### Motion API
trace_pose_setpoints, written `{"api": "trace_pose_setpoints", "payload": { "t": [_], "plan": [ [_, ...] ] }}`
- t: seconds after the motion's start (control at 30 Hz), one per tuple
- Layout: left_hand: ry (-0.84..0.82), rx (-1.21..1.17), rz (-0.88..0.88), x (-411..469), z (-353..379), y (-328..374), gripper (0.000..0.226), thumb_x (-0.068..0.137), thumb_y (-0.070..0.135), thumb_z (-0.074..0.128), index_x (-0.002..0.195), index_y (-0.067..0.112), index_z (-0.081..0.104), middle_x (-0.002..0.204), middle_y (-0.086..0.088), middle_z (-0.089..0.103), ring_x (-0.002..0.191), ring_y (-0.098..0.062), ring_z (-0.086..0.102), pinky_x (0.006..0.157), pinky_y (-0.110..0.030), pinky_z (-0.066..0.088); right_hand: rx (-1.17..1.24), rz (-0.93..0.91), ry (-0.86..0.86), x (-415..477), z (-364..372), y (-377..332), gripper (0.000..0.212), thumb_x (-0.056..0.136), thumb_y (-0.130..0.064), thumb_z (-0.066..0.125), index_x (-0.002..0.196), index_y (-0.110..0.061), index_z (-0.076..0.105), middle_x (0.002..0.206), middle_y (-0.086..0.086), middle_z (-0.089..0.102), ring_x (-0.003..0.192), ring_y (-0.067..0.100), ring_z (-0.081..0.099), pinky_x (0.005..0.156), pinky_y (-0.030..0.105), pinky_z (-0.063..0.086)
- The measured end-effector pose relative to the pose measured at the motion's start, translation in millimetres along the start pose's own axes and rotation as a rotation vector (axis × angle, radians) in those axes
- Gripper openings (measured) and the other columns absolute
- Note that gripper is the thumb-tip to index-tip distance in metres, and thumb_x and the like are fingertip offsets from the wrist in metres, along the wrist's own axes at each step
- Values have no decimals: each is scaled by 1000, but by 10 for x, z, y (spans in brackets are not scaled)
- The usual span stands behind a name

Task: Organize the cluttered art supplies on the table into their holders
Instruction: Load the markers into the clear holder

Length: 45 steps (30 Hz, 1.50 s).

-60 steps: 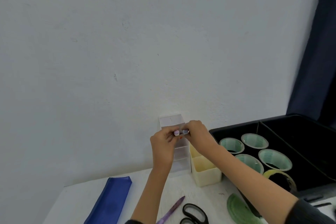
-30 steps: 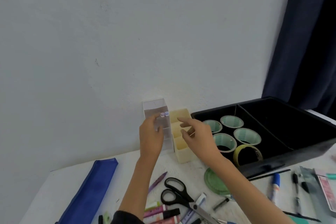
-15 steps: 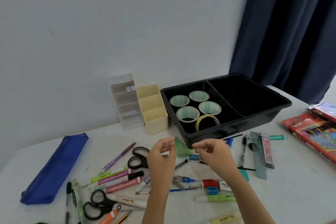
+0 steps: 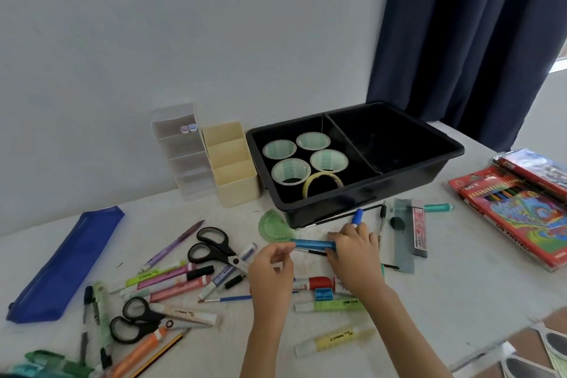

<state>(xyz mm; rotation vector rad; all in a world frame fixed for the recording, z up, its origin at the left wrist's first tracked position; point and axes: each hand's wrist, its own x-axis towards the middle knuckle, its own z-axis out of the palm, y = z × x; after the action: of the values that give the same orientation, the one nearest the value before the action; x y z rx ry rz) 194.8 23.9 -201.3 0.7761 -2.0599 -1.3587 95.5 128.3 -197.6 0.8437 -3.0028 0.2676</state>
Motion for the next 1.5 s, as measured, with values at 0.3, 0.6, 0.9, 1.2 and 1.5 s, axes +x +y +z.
{"api": "trace_pose_setpoints", "payload": {
  "t": [0.3, 0.6, 0.9, 1.2, 1.5],
  "plan": [
    [19, 49, 69, -82, 23, 87, 31, 85, 0, 61, 91, 30, 65, 93, 14, 65, 87, 2, 59, 79, -11, 48, 811, 20, 56, -6, -176, 254, 13, 86, -28, 65, 99, -25, 65, 89, -7, 59, 85, 11, 53, 70, 16, 41],
    [-645, 266, 251, -378, 401, 357, 25, 72, 33, 77, 96, 28, 70, 92, 15, 54, 87, -1, 53, 79, -9, 44, 1455, 425, 234, -189, -527, 721, 31, 84, -37, 60, 96, -9, 64, 80, 1, 71, 70, 10, 63, 65, 24, 52],
    [-659, 375, 300, -446, 573, 342, 39, 79, 22, 71, 117, 14, 64, 90, 15, 39, 93, -1, 49, 85, -4, 40, 1513, 531, 191, -367, -462, 899, 21, 88, -33, 58, 95, -14, 62, 73, -2, 67, 58, 7, 64, 55, 19, 53],
    [-540, 425, 443, -414, 507, 379, 29, 85, 30, 63, 113, 21, 65, 94, 15, 43, 97, 1, 43, 83, -7, 33, 1722, 392, 98, -390, -443, 866, 16, 93, -15, 53, 99, -8, 66, 102, 11, 68, 86, 22, 63, 70, 26, 57],
    [-294, 96, 412, -207, 283, 560, 27, 95, 30, 37, 116, 25, 54, 101, 10, 57, 96, -1, 54, 81, -9, 41, 1761, 344, 149, -217, -537, 631, 23, 91, -28, 53, 99, -7, 59, 70, -2, 65, 67, 15, 63, 70, 26, 56]
  ]
}}
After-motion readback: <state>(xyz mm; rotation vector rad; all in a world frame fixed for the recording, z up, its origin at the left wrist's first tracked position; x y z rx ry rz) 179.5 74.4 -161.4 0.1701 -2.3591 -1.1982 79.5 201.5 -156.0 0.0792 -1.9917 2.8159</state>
